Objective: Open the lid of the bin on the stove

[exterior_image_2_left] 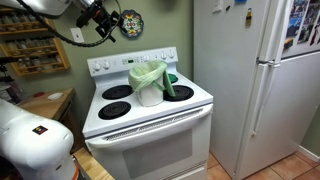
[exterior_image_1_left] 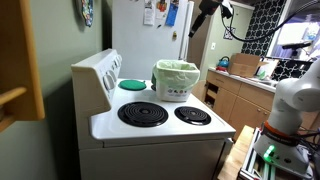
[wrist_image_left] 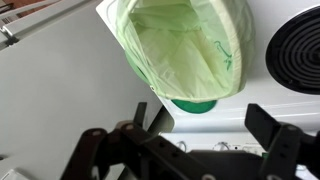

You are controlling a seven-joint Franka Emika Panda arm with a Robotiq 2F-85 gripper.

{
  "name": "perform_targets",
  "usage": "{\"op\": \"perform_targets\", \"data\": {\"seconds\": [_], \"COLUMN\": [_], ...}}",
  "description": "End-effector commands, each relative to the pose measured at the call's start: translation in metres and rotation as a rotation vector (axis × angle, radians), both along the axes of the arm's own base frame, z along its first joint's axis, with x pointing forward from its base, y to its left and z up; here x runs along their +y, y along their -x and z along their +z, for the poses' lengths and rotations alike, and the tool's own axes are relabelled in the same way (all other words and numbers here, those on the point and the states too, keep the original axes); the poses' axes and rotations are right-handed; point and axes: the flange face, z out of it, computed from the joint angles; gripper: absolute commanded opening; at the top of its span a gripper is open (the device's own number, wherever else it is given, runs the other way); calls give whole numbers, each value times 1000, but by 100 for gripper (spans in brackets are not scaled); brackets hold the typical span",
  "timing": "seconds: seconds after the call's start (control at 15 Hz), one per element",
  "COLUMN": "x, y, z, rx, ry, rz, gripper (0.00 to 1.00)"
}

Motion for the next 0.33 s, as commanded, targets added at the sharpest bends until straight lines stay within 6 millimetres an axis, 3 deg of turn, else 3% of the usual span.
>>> {"op": "perform_targets", "data": {"seconds": [0.0, 0.27], "x": [1, 0], "y": [0, -1], "z": [0, -1], "rx": [2, 3], "ry": [3, 6], "rz": [0, -1], "gripper": [100, 100]}}
